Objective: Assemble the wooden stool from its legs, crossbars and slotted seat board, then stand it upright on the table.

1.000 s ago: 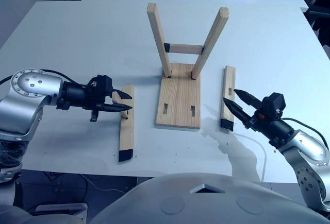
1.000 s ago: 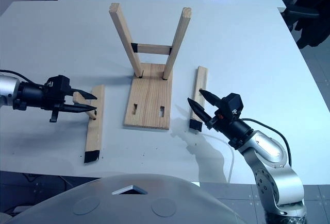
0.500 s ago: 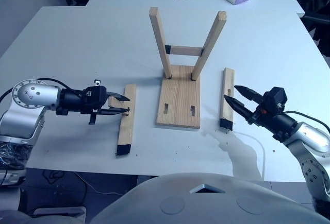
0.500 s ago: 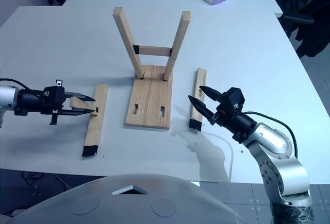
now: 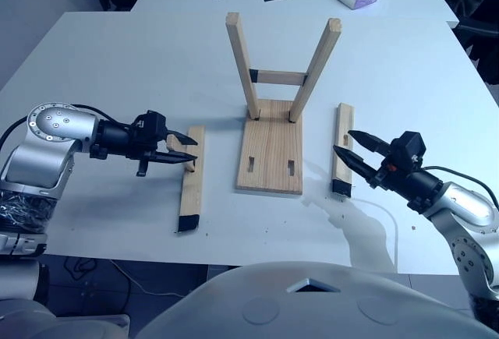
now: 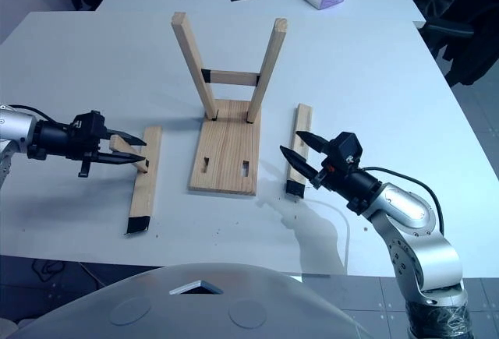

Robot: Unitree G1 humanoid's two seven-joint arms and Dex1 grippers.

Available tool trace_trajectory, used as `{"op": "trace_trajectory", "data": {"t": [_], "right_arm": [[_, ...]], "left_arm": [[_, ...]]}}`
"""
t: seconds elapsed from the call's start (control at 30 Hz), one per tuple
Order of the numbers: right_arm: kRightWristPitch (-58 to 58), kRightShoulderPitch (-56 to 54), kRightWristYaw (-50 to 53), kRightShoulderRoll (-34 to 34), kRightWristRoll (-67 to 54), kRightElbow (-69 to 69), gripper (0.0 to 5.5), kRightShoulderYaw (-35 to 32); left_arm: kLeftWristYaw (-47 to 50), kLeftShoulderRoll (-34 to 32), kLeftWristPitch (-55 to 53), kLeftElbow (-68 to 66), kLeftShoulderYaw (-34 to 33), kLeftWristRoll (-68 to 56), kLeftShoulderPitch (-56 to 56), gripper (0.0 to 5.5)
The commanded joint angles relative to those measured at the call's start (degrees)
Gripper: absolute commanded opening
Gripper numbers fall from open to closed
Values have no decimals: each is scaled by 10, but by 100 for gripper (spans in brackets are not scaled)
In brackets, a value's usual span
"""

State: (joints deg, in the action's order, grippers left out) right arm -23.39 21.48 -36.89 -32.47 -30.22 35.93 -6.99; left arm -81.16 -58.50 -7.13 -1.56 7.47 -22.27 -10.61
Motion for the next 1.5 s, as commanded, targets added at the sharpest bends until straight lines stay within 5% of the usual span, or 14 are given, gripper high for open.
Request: {"op": "trace_trajectory", "data": {"t": [0.03, 0.8, 0.93, 1.27, 1.5], "right_arm": [[-5, -6, -5, -18, 15, -5, 241, 2], [-6, -3, -22, -37, 19, -9, 241, -6], [-10, -9, -29, -46, 18, -15, 241, -3], [-15, -34, -46, -66, 21, -35, 241, -4], [-11, -25, -44, -64, 27, -31, 241, -4]], "left_arm": [[12, 20, -33, -23, 37, 37, 44, 131], [66, 69, -68, -14, 3, 3, 72, 131], [99, 123, -33, -104, -6, 15, 75, 238], [136, 162, 95, -256, -8, 71, 65, 376], [117, 174, -16, -162, -47, -17, 18, 376]]}}
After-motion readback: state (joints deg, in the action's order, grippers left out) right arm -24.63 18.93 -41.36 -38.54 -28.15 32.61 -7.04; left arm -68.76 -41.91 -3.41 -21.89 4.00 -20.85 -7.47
